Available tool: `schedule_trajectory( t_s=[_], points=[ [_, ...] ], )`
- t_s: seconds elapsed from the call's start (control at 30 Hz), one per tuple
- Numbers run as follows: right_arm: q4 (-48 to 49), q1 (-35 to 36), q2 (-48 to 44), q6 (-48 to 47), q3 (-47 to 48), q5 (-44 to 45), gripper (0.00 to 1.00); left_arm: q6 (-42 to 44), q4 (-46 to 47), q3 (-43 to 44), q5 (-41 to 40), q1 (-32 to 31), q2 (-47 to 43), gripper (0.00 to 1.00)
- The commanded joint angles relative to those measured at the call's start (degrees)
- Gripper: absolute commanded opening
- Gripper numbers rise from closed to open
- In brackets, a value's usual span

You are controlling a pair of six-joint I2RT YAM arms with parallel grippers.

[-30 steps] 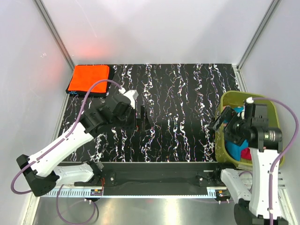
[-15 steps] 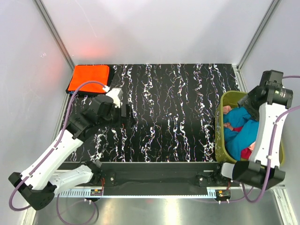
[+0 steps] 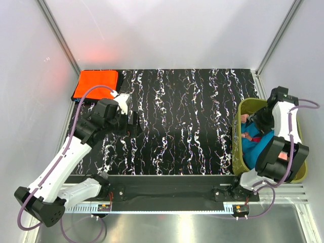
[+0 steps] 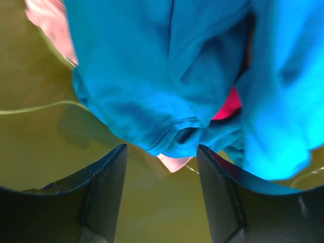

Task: Fold and stack the t-shirts
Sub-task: Grab the tshirt from the pile

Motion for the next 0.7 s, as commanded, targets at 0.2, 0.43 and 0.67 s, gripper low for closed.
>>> schedule_trajectory(
  t_s=[0.2,0.43,0.67],
  points=[
    [10.66,0.02,-0.9,3.28,-6.84,-5.07,0.55,2.12,1.83,3.05,1.05,0.17,1.43,0.99],
    [4.54,0.02,-0.27,0.47,3.16,1.33,0.0,2.29,1.39,3.93,0.7,0.16,2.4,0.99],
    [-5.67,0.02,-5.98,-1.81,21.35,3.73,0.0,-0.07,1.66,3.84,0.88,0.43,1.26,0.99]
  ],
)
